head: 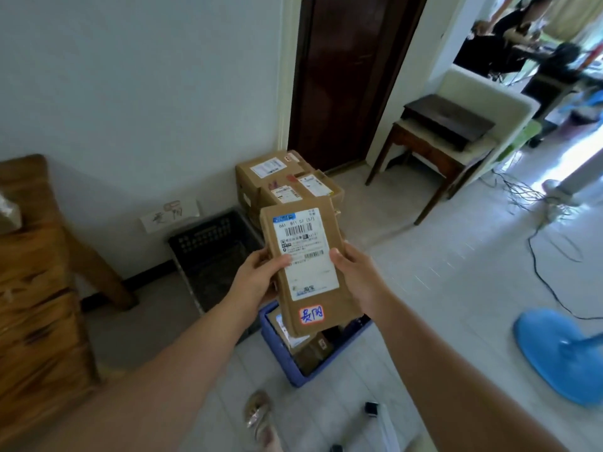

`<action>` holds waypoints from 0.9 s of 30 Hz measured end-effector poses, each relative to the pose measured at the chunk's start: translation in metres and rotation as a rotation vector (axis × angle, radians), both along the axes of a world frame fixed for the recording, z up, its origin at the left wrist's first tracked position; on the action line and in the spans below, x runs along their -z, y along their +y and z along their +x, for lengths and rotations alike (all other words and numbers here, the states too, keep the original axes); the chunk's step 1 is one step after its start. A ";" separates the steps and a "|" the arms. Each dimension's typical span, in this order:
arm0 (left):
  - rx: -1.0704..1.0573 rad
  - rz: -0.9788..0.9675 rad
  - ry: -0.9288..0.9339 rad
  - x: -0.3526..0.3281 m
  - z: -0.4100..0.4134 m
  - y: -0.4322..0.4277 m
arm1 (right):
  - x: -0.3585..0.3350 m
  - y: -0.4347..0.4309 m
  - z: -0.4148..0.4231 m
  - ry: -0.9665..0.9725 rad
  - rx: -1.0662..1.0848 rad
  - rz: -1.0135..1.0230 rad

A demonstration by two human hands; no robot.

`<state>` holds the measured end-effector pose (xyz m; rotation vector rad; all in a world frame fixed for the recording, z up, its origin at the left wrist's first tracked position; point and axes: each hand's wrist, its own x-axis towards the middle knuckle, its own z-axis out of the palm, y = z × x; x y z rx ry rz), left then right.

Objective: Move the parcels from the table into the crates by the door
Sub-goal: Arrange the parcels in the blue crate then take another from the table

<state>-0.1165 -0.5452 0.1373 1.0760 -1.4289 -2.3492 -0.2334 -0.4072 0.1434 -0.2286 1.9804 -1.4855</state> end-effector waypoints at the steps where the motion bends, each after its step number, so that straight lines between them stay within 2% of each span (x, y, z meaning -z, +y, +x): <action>1: 0.009 0.004 -0.006 0.006 -0.011 0.000 | 0.006 0.000 -0.010 -0.008 0.008 0.001; 5: 0.046 -0.002 -0.046 0.031 -0.063 -0.007 | 0.027 -0.003 -0.055 -0.037 0.022 0.001; 12: 0.102 -0.002 -0.171 0.073 -0.157 -0.006 | 0.059 -0.004 -0.146 -0.075 0.037 0.117; 17: 0.086 0.007 -0.226 0.109 -0.201 0.001 | 0.099 0.002 -0.187 -0.212 0.030 0.134; 22: 0.018 0.014 -0.339 0.170 -0.241 0.007 | 0.173 0.001 -0.238 -0.352 0.007 0.160; 27: 0.008 0.023 -0.471 0.262 -0.281 0.015 | 0.270 0.011 -0.267 -0.510 -0.028 0.260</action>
